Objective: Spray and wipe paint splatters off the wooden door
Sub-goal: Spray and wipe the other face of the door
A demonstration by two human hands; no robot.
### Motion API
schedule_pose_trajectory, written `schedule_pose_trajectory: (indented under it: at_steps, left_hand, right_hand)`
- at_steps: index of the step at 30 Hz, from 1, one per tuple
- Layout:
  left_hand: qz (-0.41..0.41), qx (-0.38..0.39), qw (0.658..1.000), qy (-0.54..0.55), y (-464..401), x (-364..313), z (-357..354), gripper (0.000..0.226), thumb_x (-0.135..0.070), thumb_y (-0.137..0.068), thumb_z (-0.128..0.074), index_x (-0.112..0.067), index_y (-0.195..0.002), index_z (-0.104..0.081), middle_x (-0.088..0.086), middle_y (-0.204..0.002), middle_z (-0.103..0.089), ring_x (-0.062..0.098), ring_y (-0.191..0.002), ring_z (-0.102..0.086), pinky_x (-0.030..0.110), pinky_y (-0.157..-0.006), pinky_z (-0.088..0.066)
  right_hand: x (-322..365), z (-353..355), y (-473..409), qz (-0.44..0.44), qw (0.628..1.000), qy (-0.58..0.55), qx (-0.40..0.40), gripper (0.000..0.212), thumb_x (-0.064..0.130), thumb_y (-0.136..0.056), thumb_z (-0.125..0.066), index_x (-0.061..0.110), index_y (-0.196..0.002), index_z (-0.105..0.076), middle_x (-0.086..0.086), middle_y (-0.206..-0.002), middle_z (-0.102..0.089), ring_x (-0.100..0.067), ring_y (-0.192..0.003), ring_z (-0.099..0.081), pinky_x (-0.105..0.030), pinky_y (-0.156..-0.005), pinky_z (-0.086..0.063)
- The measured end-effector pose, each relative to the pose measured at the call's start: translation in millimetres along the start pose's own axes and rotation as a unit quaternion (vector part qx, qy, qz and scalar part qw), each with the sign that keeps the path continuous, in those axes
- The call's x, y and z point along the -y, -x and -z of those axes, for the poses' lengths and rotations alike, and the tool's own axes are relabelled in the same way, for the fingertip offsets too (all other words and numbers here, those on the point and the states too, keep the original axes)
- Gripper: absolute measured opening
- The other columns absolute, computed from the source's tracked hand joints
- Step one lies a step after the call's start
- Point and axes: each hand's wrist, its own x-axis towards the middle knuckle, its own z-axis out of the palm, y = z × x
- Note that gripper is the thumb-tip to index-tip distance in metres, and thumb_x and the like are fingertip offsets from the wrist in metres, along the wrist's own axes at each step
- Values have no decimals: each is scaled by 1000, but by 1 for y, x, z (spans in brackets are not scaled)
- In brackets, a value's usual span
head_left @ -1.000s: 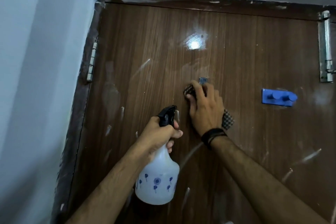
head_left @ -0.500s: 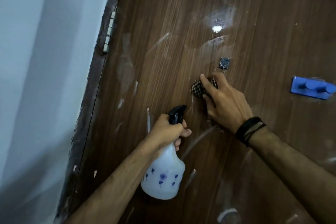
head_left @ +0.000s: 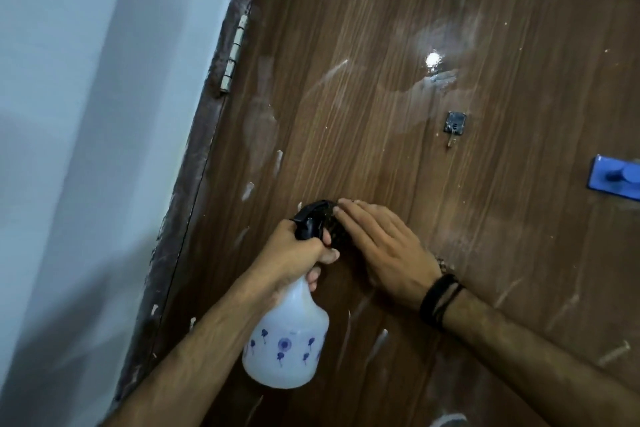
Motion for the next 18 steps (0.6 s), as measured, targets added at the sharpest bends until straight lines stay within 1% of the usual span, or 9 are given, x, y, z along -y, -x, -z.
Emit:
schedule_pose_trajectory:
  at_steps: [1,2,5,7,9,11,13,16,18]
  left_hand:
    - [-2,-4,1000,-3,0,-2,4,16,5,-88,-65,-10,-94,-61,1,-60,-54,11,-43,-44,26,-44,-41]
    - [-4,-8,1000,-5,-1,-4,6,16,5,-88,-65,-10,-94,-61,2,-60,-52,11,-42,-43,26,-44,-41]
    - [-7,-13,1000,-2,-4,-10,13,15,4,-88,-65,-9,-93,-61,4,-63,-51,11,-42,-43,26,-44,-41]
    - [-13,-10,1000,3,-5,-13,17,15,5,-88,-65,-8,-94,-61,4,-64,-52,11,-42,-43,26,-44,-42]
    - [-20,-6,1000,7,-6,-14,21,15,5,-88,-65,-8,-94,-61,1,-60,-53,11,-42,-43,26,-44,-42]
    - [-25,2,1000,10,-7,-18,25,15,5,-88,-65,-8,-94,-60,0,-56,-52,11,-42,-43,26,-44,-42]
    - [-31,9,999,13,-8,-24,29,15,4,-89,-65,-8,-97,-61,1,-60,-53,11,-43,-44,26,-44,-42]
    - [-48,21,998,21,-9,-37,37,16,3,-89,-65,-9,-99,-62,-1,-60,-57,9,-44,-46,25,-45,-44]
    - [-59,25,998,19,-11,-44,39,16,3,-89,-66,-10,-98,-63,-5,-57,-60,8,-43,-47,25,-45,-44]
  right_hand:
    - [-5,3,-12,-17,1000,0,-8,89,12,-75,-68,10,-154,-27,-12,-158,-32,-28,-143,-34,-45,-117,-33]
    - [-11,9,-25,-37,999,-1,-19,90,10,-74,-67,9,-155,-28,-13,-158,-33,-30,-142,-35,-46,-117,-32]
    - [-36,27,-73,-98,994,-2,-56,78,7,-84,-56,11,-156,-26,-17,-154,-34,-34,-138,-37,-50,-115,-34]
    - [-47,32,-96,-133,988,4,-83,72,1,-87,-59,9,-153,-31,-17,-153,-35,-33,-138,-35,-47,-116,-33]
    - [-50,32,-104,-154,983,1,-96,62,2,-92,-58,6,-150,-35,-15,-155,-34,-32,-142,-31,-46,-119,-29]
    - [-42,29,-99,-152,984,-11,-95,53,7,-100,-50,4,-150,-35,-15,-157,-31,-31,-146,-26,-49,-119,-27]
    - [-30,22,-86,-125,988,-20,-84,52,11,-101,-47,3,-151,-34,-16,-159,-29,-32,-148,-25,-52,-118,-29]
    - [-9,11,-66,-57,997,-12,-47,67,6,-93,-58,5,-153,-30,-14,-161,-25,-30,-150,-21,-50,-119,-28]
    - [-9,9,-62,-33,999,-4,-36,75,4,-87,-62,6,-154,-29,-13,-162,-24,-28,-150,-21,-46,-120,-25]
